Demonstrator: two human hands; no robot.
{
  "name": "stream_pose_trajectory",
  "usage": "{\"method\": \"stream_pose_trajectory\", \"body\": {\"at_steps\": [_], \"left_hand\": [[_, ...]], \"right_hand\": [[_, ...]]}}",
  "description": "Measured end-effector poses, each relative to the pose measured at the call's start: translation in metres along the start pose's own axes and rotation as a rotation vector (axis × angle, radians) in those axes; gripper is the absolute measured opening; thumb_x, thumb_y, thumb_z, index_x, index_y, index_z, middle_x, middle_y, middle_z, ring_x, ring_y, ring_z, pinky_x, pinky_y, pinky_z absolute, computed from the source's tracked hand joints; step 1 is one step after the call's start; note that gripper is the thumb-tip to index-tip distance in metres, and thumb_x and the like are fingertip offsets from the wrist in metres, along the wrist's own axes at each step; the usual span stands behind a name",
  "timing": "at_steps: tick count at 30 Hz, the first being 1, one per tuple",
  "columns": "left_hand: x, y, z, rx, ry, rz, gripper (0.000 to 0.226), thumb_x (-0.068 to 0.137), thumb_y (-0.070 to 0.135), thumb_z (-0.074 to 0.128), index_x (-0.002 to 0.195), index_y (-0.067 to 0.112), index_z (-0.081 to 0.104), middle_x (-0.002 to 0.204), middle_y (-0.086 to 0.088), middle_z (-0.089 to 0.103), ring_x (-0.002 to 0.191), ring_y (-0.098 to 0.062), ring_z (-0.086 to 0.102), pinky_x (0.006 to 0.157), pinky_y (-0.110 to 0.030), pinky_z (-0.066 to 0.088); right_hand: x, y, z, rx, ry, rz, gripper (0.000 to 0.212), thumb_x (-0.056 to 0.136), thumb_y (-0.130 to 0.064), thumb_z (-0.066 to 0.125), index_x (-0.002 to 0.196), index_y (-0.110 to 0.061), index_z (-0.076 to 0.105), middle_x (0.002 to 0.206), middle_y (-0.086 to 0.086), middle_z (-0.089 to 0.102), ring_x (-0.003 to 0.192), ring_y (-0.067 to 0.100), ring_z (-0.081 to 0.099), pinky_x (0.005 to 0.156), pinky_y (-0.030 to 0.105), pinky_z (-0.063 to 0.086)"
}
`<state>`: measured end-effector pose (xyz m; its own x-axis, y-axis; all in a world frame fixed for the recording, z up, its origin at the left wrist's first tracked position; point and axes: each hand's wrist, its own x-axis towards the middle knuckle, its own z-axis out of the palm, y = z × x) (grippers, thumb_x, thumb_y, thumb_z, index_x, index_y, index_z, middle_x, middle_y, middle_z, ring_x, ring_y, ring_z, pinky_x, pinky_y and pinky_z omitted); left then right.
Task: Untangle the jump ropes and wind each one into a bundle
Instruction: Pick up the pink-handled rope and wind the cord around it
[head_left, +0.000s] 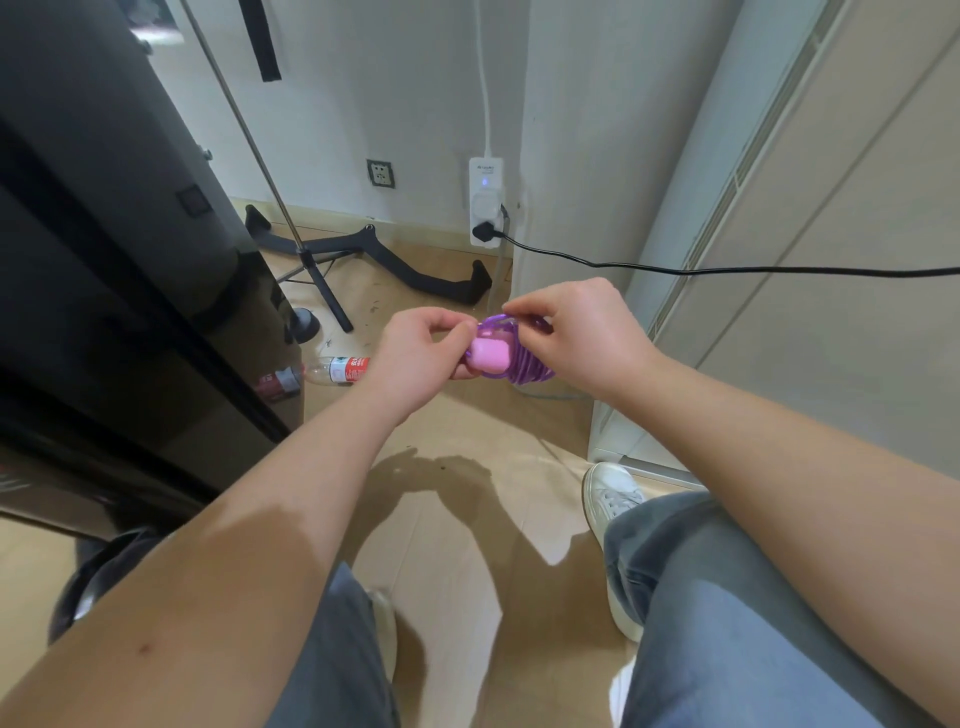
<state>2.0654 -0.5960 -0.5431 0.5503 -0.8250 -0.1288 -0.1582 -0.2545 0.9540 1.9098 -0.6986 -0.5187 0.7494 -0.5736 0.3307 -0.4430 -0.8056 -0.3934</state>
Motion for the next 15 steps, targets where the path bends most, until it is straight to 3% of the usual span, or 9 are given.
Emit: {"method": "stream_pose_trajectory", "body": {"at_steps": [3,9,11,15], "left_hand": [[0.001,-0.004,0.0,0.016,0.01,-0.032,0.019,0.101,0.018,0.054,0.109,0.009,0.068,0.103,-0.009,0.072,0.071,-0.014,0.075,0.068,-0.023,0.059],[-0.001,-0.002,0.001,0.052,0.022,0.049,0.013,0.099,0.019,0.057,0.101,0.022,0.069,0.102,0.0,0.071,0.067,-0.01,0.068,0.071,-0.027,0.061],[-0.002,-0.002,0.002,0.059,0.013,0.059,0.019,0.099,0.015,0.053,0.104,0.022,0.07,0.104,0.001,0.071,0.077,-0.013,0.069,0.072,-0.028,0.061],[-0.005,0.003,-0.002,-0.044,-0.035,0.051,0.04,0.096,-0.006,0.041,0.116,0.02,0.064,0.107,0.006,0.069,0.094,-0.015,0.071,0.072,-0.024,0.059]], "right_hand": [[-0.001,-0.001,-0.001,-0.098,-0.08,-0.173,0.023,0.088,-0.019,0.057,0.094,-0.024,0.078,0.074,-0.004,0.073,0.071,0.022,0.061,0.065,0.034,0.051],[0.002,-0.01,0.001,-0.176,-0.15,-0.09,0.023,0.087,-0.018,0.052,0.086,-0.021,0.075,0.05,-0.008,0.049,0.052,0.014,0.043,0.051,0.027,0.028],[0.002,-0.012,0.002,-0.167,-0.195,-0.078,0.026,0.089,-0.023,0.048,0.083,-0.019,0.073,0.046,-0.009,0.043,0.049,0.011,0.042,0.049,0.023,0.027],[0.001,-0.013,0.001,-0.141,-0.204,-0.05,0.023,0.091,-0.022,0.051,0.081,-0.014,0.07,0.053,0.002,0.051,0.059,0.028,0.042,0.053,0.031,0.034]]}}
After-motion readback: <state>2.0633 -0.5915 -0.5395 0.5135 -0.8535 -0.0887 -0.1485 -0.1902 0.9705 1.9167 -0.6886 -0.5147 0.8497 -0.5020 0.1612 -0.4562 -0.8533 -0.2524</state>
